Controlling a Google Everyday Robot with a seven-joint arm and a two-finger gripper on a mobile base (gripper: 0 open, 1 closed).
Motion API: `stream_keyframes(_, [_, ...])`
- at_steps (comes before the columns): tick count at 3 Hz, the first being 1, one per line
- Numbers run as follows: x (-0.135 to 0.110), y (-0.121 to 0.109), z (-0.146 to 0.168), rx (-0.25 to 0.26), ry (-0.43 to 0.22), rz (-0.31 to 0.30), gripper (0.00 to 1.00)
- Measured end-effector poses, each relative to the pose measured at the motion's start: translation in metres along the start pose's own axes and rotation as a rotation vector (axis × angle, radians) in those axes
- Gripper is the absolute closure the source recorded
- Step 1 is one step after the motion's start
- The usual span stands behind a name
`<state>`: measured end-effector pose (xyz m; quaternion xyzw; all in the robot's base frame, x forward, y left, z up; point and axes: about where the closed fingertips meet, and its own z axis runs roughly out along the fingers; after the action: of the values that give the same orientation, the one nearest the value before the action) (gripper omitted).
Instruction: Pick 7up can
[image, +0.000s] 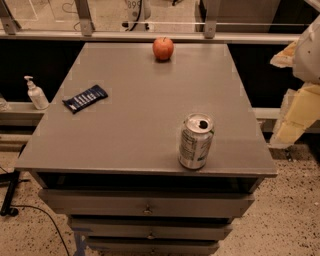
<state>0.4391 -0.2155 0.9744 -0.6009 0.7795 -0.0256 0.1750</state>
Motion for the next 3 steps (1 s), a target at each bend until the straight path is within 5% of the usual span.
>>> stream_keyframes(1, [0.005,0.0,0.03,-0.029,-0.122,0.046,0.0])
stream_keyframes(3, [-0.051,0.017,0.117,-0.164,-0.535,0.132,0.0])
